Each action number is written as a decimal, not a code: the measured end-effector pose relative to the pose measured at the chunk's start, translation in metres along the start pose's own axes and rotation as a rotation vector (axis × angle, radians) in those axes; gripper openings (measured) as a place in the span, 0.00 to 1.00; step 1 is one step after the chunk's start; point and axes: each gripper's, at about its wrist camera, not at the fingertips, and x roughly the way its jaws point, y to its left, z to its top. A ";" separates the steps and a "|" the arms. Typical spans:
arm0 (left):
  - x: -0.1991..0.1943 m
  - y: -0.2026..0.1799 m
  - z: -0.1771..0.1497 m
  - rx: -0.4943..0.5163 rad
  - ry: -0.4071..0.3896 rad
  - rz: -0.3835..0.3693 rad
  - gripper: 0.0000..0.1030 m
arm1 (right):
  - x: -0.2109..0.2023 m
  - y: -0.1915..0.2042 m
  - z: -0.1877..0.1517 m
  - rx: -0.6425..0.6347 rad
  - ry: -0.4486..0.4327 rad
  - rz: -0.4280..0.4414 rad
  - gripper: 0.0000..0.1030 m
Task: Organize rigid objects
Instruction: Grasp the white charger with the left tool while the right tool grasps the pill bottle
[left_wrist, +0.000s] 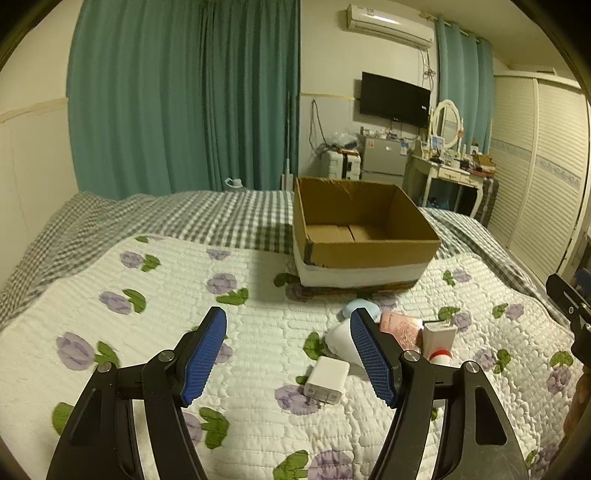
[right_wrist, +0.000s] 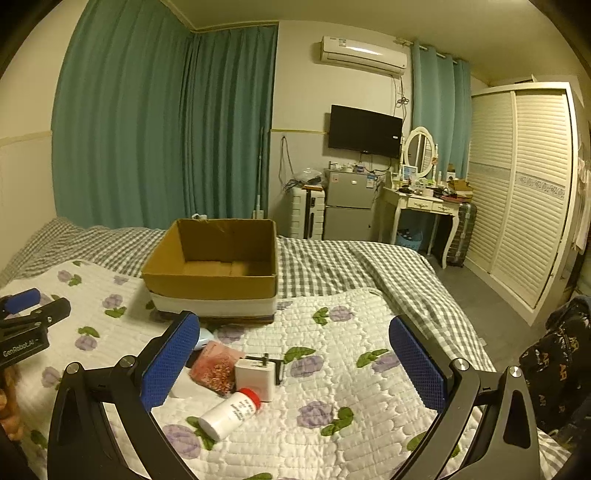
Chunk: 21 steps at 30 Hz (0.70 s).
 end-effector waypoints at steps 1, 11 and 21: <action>0.004 -0.001 -0.001 0.006 0.009 -0.004 0.70 | 0.002 -0.001 -0.001 -0.003 0.002 0.003 1.00; 0.056 -0.006 -0.030 0.036 0.198 -0.048 0.70 | 0.040 0.008 -0.028 -0.020 0.144 0.046 1.00; 0.109 -0.018 -0.061 0.040 0.363 -0.109 0.70 | 0.085 0.050 -0.073 -0.016 0.331 0.096 1.00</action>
